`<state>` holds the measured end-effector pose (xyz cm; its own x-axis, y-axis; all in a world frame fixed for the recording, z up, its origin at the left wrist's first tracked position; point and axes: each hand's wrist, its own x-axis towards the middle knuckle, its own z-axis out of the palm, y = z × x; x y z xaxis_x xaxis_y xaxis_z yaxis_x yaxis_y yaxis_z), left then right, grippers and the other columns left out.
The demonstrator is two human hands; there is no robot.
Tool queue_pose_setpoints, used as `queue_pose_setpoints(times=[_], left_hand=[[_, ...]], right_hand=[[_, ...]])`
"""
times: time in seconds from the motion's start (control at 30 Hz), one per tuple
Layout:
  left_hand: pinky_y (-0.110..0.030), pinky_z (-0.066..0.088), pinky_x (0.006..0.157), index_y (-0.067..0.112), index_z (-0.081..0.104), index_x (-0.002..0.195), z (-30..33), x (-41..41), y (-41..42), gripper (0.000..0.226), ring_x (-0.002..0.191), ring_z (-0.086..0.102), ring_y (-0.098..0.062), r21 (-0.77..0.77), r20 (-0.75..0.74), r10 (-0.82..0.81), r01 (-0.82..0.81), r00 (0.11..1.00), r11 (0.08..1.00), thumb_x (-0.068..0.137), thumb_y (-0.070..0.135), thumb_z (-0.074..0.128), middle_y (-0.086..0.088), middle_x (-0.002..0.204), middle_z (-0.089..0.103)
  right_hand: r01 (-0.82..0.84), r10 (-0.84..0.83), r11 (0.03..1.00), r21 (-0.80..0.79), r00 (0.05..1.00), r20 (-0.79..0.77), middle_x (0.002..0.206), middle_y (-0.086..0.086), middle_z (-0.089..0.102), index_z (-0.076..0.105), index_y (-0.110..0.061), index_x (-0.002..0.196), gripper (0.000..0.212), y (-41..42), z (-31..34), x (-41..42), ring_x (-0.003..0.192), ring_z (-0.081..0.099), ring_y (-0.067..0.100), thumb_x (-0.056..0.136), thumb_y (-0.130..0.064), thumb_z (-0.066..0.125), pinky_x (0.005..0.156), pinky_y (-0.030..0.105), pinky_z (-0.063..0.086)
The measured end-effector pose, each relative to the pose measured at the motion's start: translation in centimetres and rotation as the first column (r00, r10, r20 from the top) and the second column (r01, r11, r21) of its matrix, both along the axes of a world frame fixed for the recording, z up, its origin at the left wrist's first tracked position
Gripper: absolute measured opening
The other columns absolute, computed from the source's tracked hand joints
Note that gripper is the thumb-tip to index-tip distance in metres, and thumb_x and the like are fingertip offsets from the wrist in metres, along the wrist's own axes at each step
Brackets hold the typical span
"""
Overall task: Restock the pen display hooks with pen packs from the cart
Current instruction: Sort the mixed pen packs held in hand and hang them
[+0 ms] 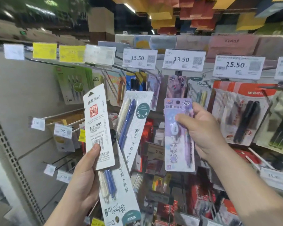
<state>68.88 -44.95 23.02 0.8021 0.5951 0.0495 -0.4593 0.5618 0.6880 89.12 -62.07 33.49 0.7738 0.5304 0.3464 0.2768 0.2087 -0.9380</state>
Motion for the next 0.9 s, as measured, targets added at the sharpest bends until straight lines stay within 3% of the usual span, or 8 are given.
queue_pose_setpoints(times=[0.2,0.3,0.37,0.43,0.6,0.7,0.8,0.9], left_hand=[[-0.063,0.059,0.087,0.012,0.072,0.125,-0.6,-0.8,4.3,0.111,0.098,0.074,-0.04,0.034,-0.047,0.035,-0.033,0.998,0.999,0.025,0.047,0.105,-0.025,0.124,0.071],[-0.07,0.049,0.1,0.013,0.071,0.127,-0.6,-1.5,6.7,0.108,0.117,0.066,-0.047,0.036,-0.053,0.024,-0.023,0.998,0.999,0.031,0.047,0.105,-0.024,0.126,0.07],[-0.065,0.057,0.09,0.013,0.078,0.114,-0.2,-2.0,8.2,0.075,0.102,0.073,-0.041,0.048,-0.044,0.03,-0.028,0.999,0.998,0.047,0.04,0.1,-0.024,0.122,0.072],[-0.05,0.065,0.071,0.013,0.083,0.097,0.2,-2.6,9.7,0.042,0.082,0.078,-0.032,0.063,-0.043,0.021,-0.018,0.999,0.998,0.062,0.036,0.087,-0.023,0.114,0.075],[-0.044,0.065,0.069,0.008,0.075,0.118,0.7,-3.5,13.4,0.113,0.087,0.078,-0.032,0.148,-0.042,-0.058,0.063,0.997,0.987,0.017,0.048,0.105,-0.021,0.116,0.075],[-0.041,0.065,0.066,0.009,0.072,0.123,0.8,-3.3,14.2,0.115,0.086,0.078,-0.03,0.172,-0.038,-0.078,0.083,0.996,0.982,0.02,0.047,0.106,-0.02,0.115,0.076],[-0.038,0.064,0.063,0.006,0.067,0.13,0.6,-2.7,14.6,0.085,0.082,0.079,-0.028,0.154,-0.011,-0.102,0.103,0.995,0.983,0.056,0.037,0.095,-0.019,0.112,0.077],[-0.045,0.065,0.07,0.006,0.069,0.127,0.7,-2.1,14.9,0.109,0.086,0.078,-0.032,0.16,-0.044,-0.11,0.115,0.993,0.98,0.032,0.045,0.105,-0.022,0.116,0.075]], right_hand=[[0.107,-0.107,0.994,0.008,0.994,0.006,0.101,0.005,0.08,0.073,-0.02,0.103,0.01,5.7,1.2,-0.8,0.101,0.075,0.031,0.094,-0.022,0.071,0.098,0.056,0.056],[0.186,-0.188,0.982,0.027,0.98,0.072,0.089,0.009,0.077,0.071,-0.019,0.087,0.015,8.9,2.2,-1.9,0.081,0.07,0.023,0.095,-0.032,0.071,0.085,0.039,0.056],[0.217,-0.223,0.974,0.067,0.968,0.116,0.079,0.02,0.071,0.064,-0.008,0.08,0.034,10.7,2.9,-2.8,0.069,0.057,0.016,0.095,-0.039,0.07,0.071,0.032,0.046],[0.275,-0.29,0.956,0.103,0.94,0.181,0.054,0.001,0.059,0.054,-0.012,0.071,0.039,12.0,4.1,-3.9,0.055,0.046,0.006,0.097,-0.036,0.068,0.058,0.026,0.037],[0.445,-0.514,0.842,0.306,0.834,0.2,0.048,-0.024,0.052,0.054,-0.024,0.07,0.031,14.0,6.0,-4.9,0.049,0.044,-0.006,0.097,-0.013,0.063,0.055,0.015,0.038],[0.47,-0.548,0.816,0.337,0.814,0.192,0.045,-0.027,0.048,0.05,-0.028,0.069,0.028,14.3,6.3,-5.0,0.05,0.047,-0.004,0.092,-0.016,0.061,0.053,0.015,0.035],[0.455,-0.523,0.829,0.325,0.837,0.161,0.062,-0.026,0.058,0.067,-0.02,0.087,0.014,14.3,6.4,-4.6,0.061,0.053,-0.006,0.081,-0.026,0.056,0.063,0.019,0.043],[0.408,-0.457,0.856,0.318,0.884,0.098,0.091,-0.017,0.076,0.073,-0.02,0.094,0.016,14.3,6.9,-4.5,0.092,0.071,0.001,0.091,-0.013,0.059,0.09,0.028,0.056]])
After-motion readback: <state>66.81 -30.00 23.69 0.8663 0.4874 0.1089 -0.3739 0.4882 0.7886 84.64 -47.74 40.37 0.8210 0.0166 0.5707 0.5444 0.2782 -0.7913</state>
